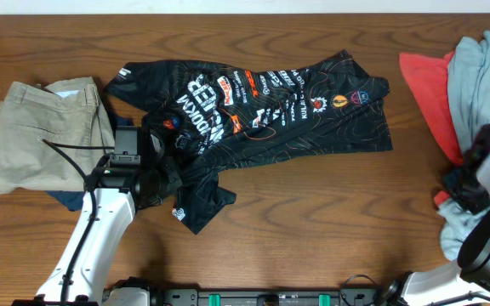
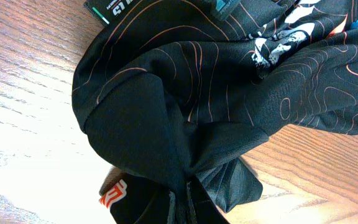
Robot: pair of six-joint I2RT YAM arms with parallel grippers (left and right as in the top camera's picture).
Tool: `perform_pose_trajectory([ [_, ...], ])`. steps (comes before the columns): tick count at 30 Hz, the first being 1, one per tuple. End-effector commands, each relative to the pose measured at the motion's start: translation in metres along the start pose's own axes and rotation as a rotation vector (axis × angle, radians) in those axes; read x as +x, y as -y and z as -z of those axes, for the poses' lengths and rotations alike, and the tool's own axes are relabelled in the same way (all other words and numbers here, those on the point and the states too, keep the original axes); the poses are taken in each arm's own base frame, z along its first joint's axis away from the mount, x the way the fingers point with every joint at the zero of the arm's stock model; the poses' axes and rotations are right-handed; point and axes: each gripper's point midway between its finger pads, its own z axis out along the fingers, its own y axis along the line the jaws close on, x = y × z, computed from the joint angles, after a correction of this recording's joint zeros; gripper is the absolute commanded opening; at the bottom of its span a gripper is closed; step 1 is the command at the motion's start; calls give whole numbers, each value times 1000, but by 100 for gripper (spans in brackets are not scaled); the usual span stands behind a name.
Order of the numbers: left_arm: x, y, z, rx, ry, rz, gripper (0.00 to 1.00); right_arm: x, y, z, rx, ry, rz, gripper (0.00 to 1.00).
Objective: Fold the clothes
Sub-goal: 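Grasp the jersey's right edge with the right gripper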
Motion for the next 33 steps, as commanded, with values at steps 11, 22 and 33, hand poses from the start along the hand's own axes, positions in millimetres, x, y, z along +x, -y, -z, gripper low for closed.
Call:
perform_pose_trajectory([
  [11, -1, -3, 0, -12, 2, -11, 7, 33, -137, 85, -809, 38, 516, 73],
  [22, -1, -3, 0, -12, 2, -11, 6, 91, -175, 52, -746, -54, 685, 73],
  [33, -1, -3, 0, -12, 2, -11, 6, 112, -187, 29, -730, -117, 685, 58],
])
